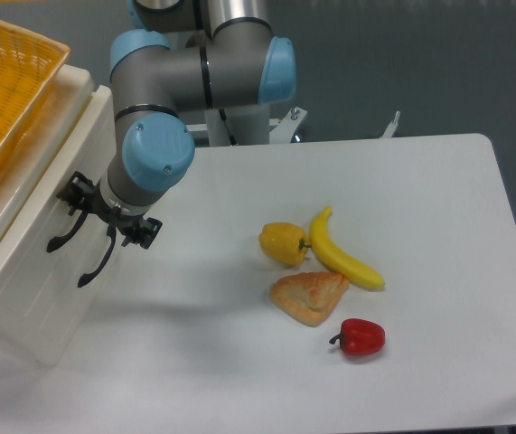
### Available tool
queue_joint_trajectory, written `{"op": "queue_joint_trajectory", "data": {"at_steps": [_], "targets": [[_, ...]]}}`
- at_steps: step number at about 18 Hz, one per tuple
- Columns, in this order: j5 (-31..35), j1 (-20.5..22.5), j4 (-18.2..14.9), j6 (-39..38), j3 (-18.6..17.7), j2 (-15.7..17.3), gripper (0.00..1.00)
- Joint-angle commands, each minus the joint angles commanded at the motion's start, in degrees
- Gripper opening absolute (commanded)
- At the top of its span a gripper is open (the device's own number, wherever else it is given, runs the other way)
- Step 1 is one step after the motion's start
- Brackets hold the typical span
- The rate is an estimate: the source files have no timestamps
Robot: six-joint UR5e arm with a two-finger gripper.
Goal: Slide open the top white drawer
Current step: 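Lower the gripper onto the upper drawer's black handle, then close the gripper around the black handle of the upper drawer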
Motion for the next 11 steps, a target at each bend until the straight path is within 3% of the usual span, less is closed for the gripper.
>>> {"op": "queue_joint_trajectory", "data": {"at_steps": [11], "targets": [[0.62, -0.53, 0.88, 0.09, 0.0, -0.44, 0.99]]}}
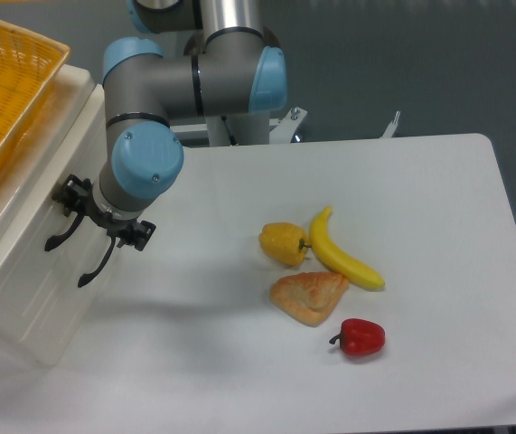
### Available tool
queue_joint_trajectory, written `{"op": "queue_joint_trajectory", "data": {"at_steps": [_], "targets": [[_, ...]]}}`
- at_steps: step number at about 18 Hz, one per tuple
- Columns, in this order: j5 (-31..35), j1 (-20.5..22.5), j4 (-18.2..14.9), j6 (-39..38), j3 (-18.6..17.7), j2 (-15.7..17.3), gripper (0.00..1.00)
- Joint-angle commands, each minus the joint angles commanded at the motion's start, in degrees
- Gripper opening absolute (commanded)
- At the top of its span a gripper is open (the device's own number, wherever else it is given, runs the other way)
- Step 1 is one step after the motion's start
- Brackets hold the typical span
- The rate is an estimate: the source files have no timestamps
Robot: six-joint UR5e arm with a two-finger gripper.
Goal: Slide open the top white drawer
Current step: 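Close the gripper around the black handle of the upper drawer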
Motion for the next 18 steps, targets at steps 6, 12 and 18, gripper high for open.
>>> {"op": "queue_joint_trajectory", "data": {"at_steps": [6, 12, 18], "targets": [[0.0, 0.0, 1.14, 0.44, 0.0, 0.18, 0.88], [0.0, 0.0, 1.14, 0.53, 0.0, 0.35, 0.81], [0.09, -0.88, 1.06, 0.62, -0.09, 0.62, 0.74]]}}
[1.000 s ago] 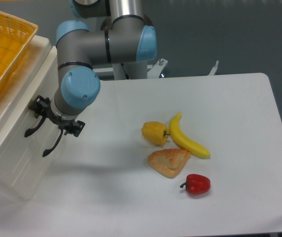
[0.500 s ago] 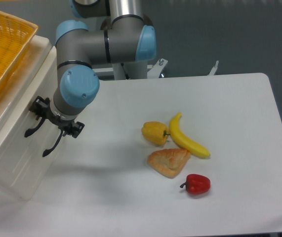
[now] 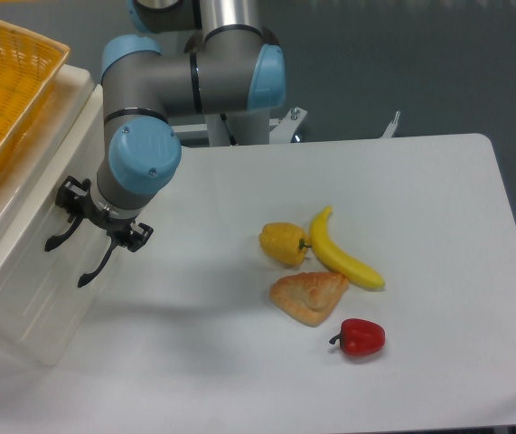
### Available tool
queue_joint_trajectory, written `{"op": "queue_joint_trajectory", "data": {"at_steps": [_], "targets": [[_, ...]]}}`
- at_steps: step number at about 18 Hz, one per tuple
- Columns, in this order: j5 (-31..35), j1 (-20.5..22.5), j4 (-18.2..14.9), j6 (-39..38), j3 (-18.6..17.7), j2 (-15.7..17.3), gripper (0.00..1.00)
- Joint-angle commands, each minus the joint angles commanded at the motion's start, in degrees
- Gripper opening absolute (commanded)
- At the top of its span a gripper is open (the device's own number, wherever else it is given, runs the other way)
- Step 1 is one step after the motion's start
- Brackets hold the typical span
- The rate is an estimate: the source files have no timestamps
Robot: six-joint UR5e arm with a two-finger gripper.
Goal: Slide open the top white drawer
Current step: 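Close the gripper around the black handle of the upper drawer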
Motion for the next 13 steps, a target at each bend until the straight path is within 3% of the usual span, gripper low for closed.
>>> {"op": "queue_joint_trajectory", "data": {"at_steps": [13], "targets": [[0.0, 0.0, -0.18, 0.26, -0.62, 0.97, 0.59]]}}
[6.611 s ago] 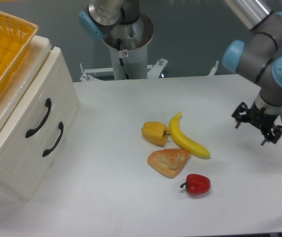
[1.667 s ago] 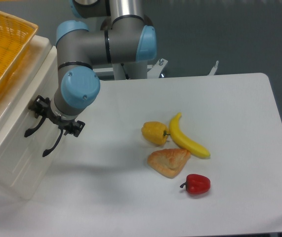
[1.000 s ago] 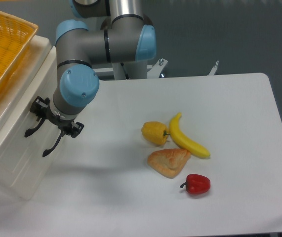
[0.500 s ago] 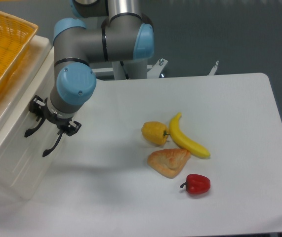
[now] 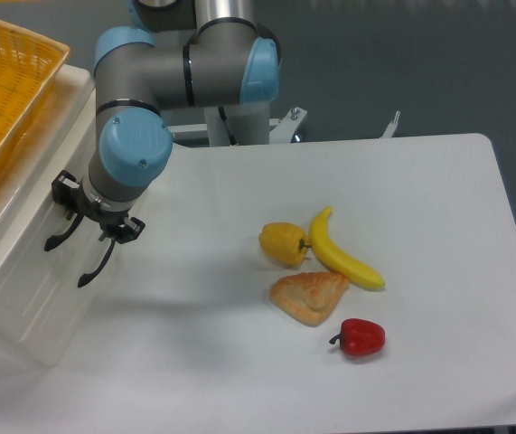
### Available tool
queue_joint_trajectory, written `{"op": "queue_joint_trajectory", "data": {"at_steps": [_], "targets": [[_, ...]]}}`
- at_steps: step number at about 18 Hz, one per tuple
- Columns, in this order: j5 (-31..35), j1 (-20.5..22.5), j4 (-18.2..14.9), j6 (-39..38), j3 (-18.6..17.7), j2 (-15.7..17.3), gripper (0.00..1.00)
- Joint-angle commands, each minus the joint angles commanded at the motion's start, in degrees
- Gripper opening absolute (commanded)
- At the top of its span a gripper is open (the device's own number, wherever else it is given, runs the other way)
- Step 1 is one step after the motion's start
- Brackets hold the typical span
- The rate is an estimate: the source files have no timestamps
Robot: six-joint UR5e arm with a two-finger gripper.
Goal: Slide open the top white drawer
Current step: 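Close the gripper around the black handle of the upper drawer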
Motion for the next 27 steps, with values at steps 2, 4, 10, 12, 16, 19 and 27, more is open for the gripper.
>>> {"op": "queue_joint_trajectory", "data": {"at_steps": [2, 4, 10, 12, 16, 19, 27], "targets": [[0.0, 0.0, 0.0, 0.0, -0.09, 0.0, 0.55], [0.0, 0.0, 0.0, 0.0, 0.0, 0.0, 0.52], [0.0, 0.09, -0.26, 0.0, -0.09, 0.7, 0.47], [0.0, 0.09, -0.35, 0.0, -0.09, 0.7, 0.44], [0.0, 0.18, -0.44, 0.0, -0.09, 0.79, 0.36], [0.0, 0.18, -0.53, 0.0, -0.09, 0.88, 0.33], [0.0, 0.35, -0.53, -0.09, -0.09, 0.88, 0.26]]}}
